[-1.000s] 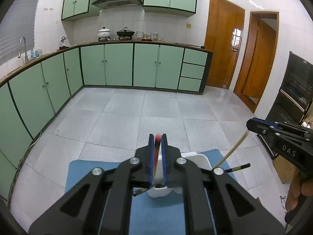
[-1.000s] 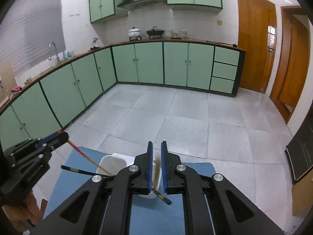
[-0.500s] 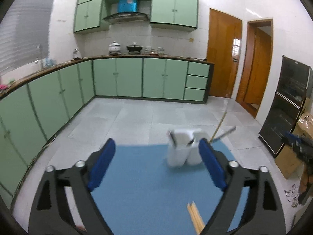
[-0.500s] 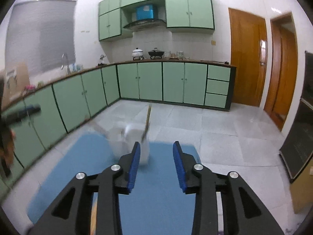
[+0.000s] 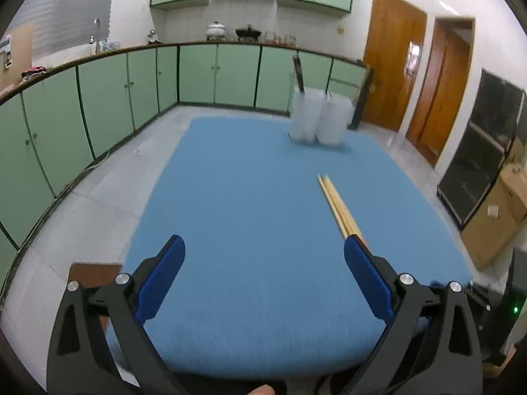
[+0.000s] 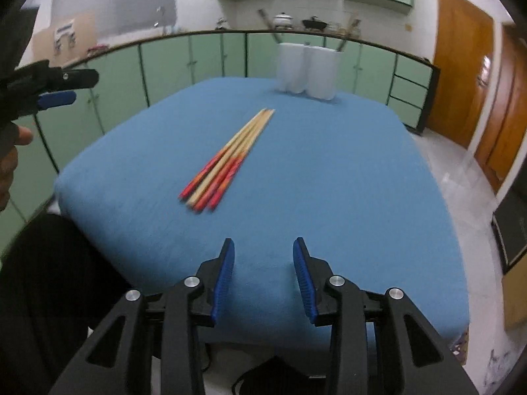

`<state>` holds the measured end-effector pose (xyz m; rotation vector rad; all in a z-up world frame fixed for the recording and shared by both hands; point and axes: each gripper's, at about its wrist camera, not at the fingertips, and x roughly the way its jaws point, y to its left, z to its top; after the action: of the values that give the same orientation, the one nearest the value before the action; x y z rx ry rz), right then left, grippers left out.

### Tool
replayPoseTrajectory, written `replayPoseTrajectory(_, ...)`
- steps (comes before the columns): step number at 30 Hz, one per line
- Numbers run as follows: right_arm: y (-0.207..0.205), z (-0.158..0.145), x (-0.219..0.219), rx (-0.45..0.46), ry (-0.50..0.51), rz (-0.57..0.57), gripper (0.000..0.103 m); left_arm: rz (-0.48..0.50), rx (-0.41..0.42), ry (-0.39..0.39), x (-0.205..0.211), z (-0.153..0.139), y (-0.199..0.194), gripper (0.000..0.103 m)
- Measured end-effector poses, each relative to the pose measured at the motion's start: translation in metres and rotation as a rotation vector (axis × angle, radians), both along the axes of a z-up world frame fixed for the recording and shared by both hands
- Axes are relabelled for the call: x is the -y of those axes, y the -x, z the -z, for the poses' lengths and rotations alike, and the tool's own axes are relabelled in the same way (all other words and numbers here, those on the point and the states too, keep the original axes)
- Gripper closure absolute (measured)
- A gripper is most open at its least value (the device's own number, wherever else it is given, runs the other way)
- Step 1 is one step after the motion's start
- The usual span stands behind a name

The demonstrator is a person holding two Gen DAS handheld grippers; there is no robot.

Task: Organize utensils
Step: 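Move both open tools back over the remaining chopsticks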

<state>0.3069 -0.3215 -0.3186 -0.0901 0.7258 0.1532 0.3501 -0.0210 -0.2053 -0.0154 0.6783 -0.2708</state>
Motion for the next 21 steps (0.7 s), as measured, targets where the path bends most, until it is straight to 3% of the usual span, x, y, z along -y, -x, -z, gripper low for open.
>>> replayPoseTrajectory(5,-0.010,0.006,-0.017,0.014,0.012,-0.015,0.063,-0.018,-0.032,0.007,-0.006,0.019,0.014,0.009)
replayPoseTrajectory(19,-0.045,0.010,-0.024,0.061,0.017,-0.019,0.063,-0.024,-0.076,0.022,-0.011,0.034,0.010,0.009)
replayPoseTrajectory(21,-0.048,0.010,-0.022,0.058,0.013,-0.013,0.070,-0.010,-0.077,0.024,-0.007,0.037,0.008,0.009)
